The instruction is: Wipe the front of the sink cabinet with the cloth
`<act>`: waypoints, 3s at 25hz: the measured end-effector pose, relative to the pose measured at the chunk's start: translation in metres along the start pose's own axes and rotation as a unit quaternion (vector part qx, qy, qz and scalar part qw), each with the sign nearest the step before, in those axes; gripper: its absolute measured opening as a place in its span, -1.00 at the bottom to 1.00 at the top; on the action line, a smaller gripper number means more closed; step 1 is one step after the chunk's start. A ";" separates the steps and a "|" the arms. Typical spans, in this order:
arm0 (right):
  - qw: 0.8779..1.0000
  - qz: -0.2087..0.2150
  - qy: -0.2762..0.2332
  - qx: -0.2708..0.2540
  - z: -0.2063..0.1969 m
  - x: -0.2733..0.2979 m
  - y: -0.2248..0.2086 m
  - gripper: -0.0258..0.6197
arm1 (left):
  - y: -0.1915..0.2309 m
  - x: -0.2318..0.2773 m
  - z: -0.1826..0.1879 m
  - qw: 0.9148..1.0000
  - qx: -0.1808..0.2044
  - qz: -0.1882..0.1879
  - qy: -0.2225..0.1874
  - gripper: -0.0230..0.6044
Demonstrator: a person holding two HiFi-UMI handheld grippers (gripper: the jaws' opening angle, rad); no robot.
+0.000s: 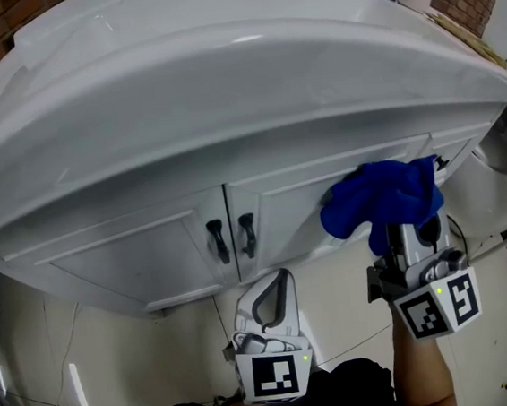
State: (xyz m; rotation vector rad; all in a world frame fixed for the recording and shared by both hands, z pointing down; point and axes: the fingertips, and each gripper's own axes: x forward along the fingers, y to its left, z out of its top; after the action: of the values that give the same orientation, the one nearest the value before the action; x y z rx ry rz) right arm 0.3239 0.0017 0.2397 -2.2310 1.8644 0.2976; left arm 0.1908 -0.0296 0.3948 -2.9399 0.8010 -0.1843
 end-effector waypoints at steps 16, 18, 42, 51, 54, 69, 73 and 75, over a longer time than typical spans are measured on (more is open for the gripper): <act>0.988 -0.027 0.150 0.013 -0.137 -0.015 -0.027 -0.67 | -0.005 0.004 -0.029 0.999 -0.016 -0.010 0.041 -0.91; 0.984 -0.034 0.176 0.021 -0.164 -0.025 -0.031 -0.67 | -0.007 0.002 -0.039 0.998 -0.033 -0.009 0.061 -0.91; 0.928 -0.049 0.353 0.113 -0.314 -0.080 -0.043 -0.67 | -0.025 0.001 -0.094 0.989 -0.027 -0.044 0.137 -0.91; 0.994 -0.034 0.053 0.084 -0.052 -0.039 -0.055 -0.67 | -0.034 0.016 -0.073 0.992 -0.022 -0.057 0.109 -0.91; 0.997 -0.027 -0.022 0.072 0.008 -0.028 -0.058 -0.67 | -0.034 0.018 -0.061 0.994 -0.023 -0.057 0.093 -0.91; 0.996 -0.069 0.004 0.051 -0.017 0.000 -0.085 -0.68 | -0.022 0.019 -0.054 0.996 -0.036 -0.041 0.074 -0.91; 0.994 -0.081 0.040 0.059 -0.054 -0.011 -0.087 -0.68 | -0.023 0.019 -0.062 0.995 -0.030 -0.046 0.088 -0.91; 0.992 -0.089 0.063 0.061 -0.076 -0.018 -0.090 -0.68 | -0.023 0.020 -0.064 0.994 -0.029 -0.046 0.091 -0.91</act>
State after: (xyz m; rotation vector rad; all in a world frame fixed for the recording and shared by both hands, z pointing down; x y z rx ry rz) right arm 0.4100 0.0115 0.3209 -2.3591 1.6751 0.0104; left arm 0.2107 -0.0232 0.4625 -3.0513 0.7014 -0.4479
